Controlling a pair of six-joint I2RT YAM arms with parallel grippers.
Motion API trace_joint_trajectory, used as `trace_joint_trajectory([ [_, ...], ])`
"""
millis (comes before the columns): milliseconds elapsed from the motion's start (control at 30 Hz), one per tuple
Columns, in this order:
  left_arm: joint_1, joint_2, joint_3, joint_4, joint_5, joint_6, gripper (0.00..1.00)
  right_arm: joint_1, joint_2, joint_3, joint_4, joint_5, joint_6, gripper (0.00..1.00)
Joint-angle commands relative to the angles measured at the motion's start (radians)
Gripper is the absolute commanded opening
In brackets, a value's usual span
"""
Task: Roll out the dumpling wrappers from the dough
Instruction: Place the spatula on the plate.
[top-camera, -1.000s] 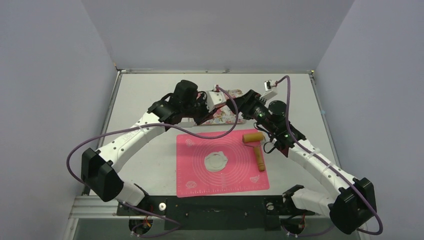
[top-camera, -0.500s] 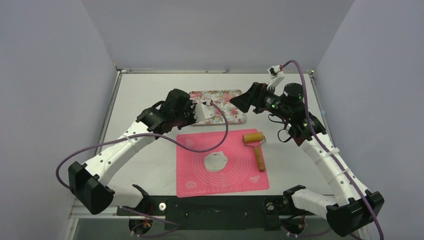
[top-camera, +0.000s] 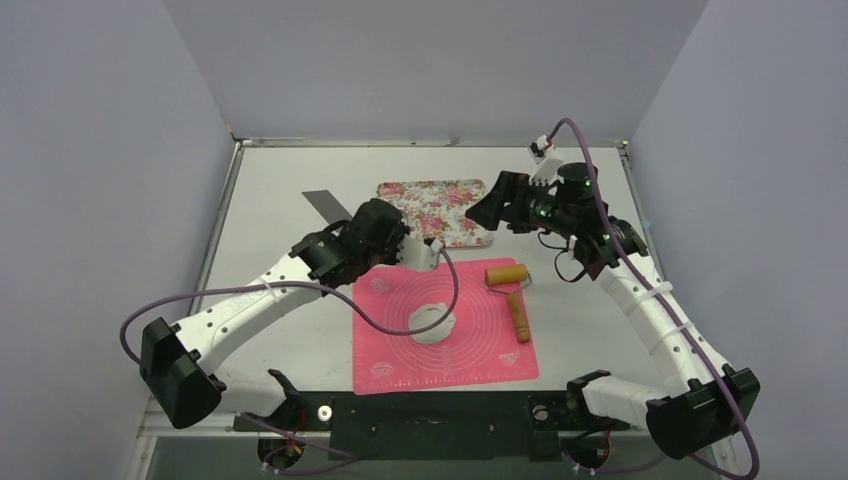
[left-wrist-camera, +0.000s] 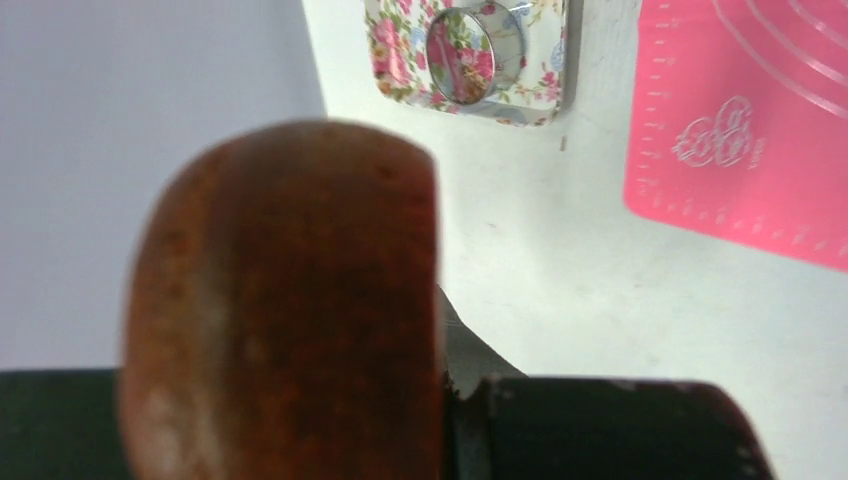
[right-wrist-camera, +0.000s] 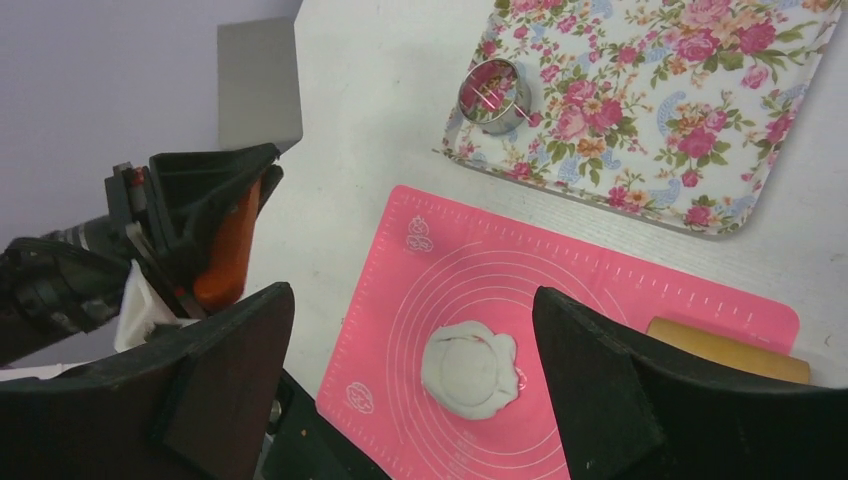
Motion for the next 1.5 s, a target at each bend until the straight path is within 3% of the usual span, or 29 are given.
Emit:
trace_joint_trajectory([
  [0,-0.077,-0.101,-0.113,0.265,-0.108,0.441,0.0,-0.006,-0.011,0.043,-0.054,0.0,-0.039,0.84],
  [200,-0.171,-0.192,-0.307,0.554,0.018,0.722,0.0,0.066,-0.041,-0.057,0.057,-0.122,-0.026,0.83],
  [400,-0.188,-0.194,-0.438,0.814,0.098,0.859,0.0,0.206,-0.066,-0.108,0.118,-0.049,-0.002,0.83],
  [600,-0.187,-0.198,-0.523,0.965,0.151,0.916,0.0,0.24,-0.108,-0.198,0.147,0.011,0.01,0.73],
  [933,-0.186,-0.191,-0.588,1.087,0.174,0.896,0.0,0.33,-0.092,-0.27,0.194,-0.07,-0.039,0.71],
  [1133,-0.187,-0.216,-0.618,1.1,0.201,0.887,0.0,0.321,-0.068,-0.279,0.185,-0.065,-0.046,0.71],
  [1300,-0.187,-0.227,-0.688,1.181,0.256,0.96,0.0,0.263,-0.038,-0.31,0.321,-0.14,0.085,0.71],
  [1467,-0.186,-0.219,-0.7,1.262,0.267,0.985,0.0,0.137,-0.12,-0.422,0.515,-0.211,0.242,0.73],
])
